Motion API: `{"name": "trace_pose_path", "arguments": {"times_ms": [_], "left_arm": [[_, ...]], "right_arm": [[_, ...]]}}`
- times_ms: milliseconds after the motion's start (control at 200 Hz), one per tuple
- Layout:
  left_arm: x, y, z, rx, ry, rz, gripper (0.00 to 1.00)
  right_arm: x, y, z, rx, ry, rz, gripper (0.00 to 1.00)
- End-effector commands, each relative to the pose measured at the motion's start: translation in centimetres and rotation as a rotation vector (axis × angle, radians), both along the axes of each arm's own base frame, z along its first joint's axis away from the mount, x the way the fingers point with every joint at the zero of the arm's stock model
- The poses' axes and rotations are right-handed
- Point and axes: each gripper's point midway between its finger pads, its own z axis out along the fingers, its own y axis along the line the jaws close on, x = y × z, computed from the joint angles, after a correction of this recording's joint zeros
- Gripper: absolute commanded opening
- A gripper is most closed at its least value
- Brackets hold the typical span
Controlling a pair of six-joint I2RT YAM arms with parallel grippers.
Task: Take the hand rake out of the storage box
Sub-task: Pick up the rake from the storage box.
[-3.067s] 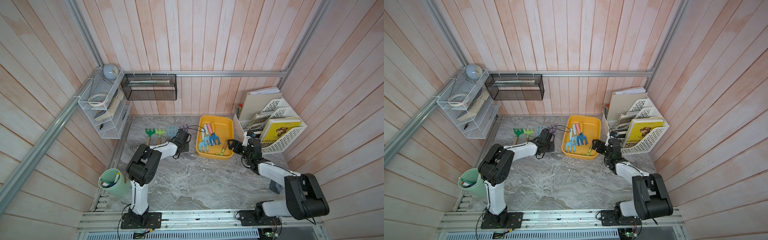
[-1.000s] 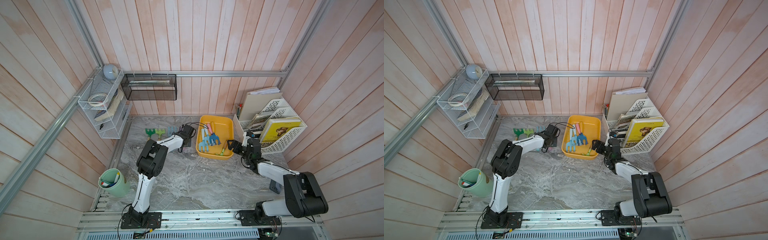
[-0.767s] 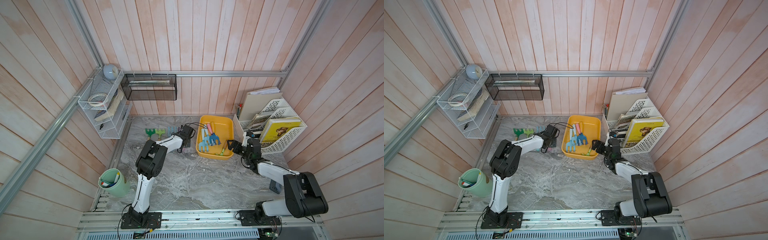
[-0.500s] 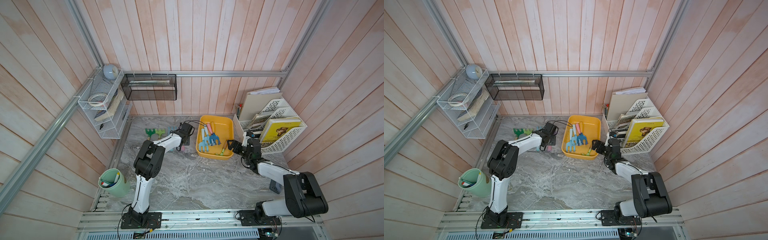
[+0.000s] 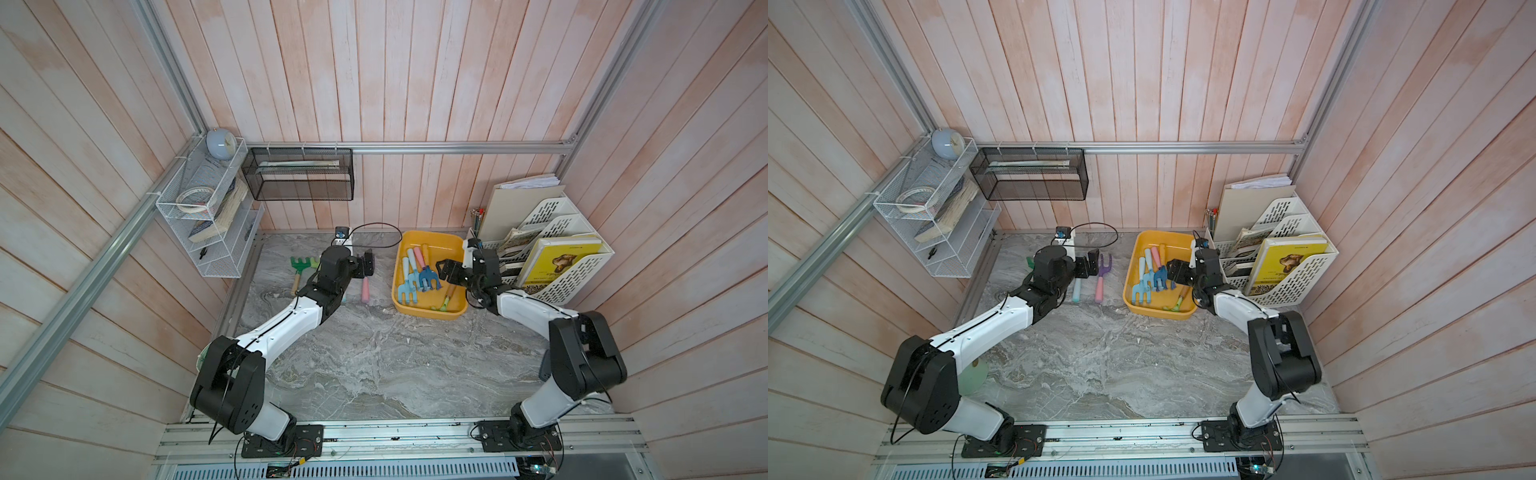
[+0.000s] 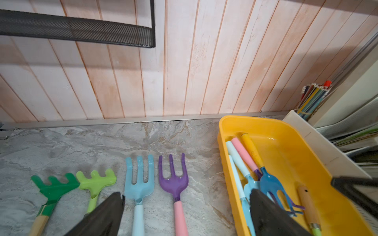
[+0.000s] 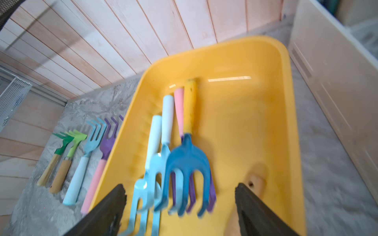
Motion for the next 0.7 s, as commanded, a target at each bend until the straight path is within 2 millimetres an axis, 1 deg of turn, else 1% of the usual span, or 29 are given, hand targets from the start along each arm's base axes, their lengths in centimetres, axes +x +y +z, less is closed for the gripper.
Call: {"name": "trace_pose_path", "arguments": {"times_ms": [0,25,40,75,90,105,115,125,180,235,285,385,445,575,695], "left_arm": [[-0.1,2.5,-0.9,-0.007,-0.028,0.029,1.00],[-0.2,3.0,-1.5,-0.011,-0.017,0.031,1.00],[-0.3,3.3,-1.8,-0.013,-0.009,0.030,1.00],[-0.6,3.9,-2.4,-0.016,0.002,0.031,1.00],[-0.7,4.1,-2.6,-0.015,0.006,0.033,1.00],[-0.8,4.4,-2.6,-0.014,0.006,0.039,1.00],[-0.8,4.6,-2.7,-0.013,0.004,0.041,1.00],[-0.9,4.8,-2.8,-0.009,0.005,0.046,1.00],[-1.1,5.6,-3.1,0.005,-0.001,0.065,1.00],[-1.2,6.2,-3.0,0.013,-0.008,0.077,1.00],[-1.2,6.6,-3.2,0.017,-0.003,0.085,1.00],[-1.1,6.8,-3.7,0.023,0.006,0.094,1.00],[-1.1,6.8,-4.0,0.026,0.011,0.094,1.00],[-0.9,7.2,-4.5,0.037,0.018,0.109,1.00],[-0.6,7.3,-5.1,0.045,0.039,0.116,1.00]], "right_arm": [[2.2,-0.1,-4.8,-0.149,0.146,-0.012,0.83],[3.3,0.0,-5.0,-0.164,0.153,-0.022,0.82],[3.6,0.0,-5.8,-0.178,0.173,-0.026,0.81],[4.9,0.2,-6.2,-0.201,0.183,-0.027,0.79],[5.3,0.2,-6.7,-0.211,0.192,-0.026,0.78],[5.8,0.3,-7.1,-0.219,0.198,-0.026,0.77],[6.1,0.4,-7.0,-0.224,0.196,-0.027,0.76],[6.3,0.4,-7.4,-0.229,0.205,-0.026,0.76],[7.6,0.7,-8.4,-0.249,0.217,-0.026,0.73],[8.7,0.9,-9.3,-0.283,0.234,-0.005,0.72],[9.6,1.0,-10.0,-0.318,0.247,0.010,0.68],[10.3,1.5,-11.7,-0.366,0.292,0.046,0.65],[10.5,1.0,-12.6,-0.390,0.313,0.030,0.63],[10.9,0.9,-13.3,-0.389,0.321,0.011,0.56],[10.9,1.6,-13.5,-0.368,0.328,0.035,0.43]]}}
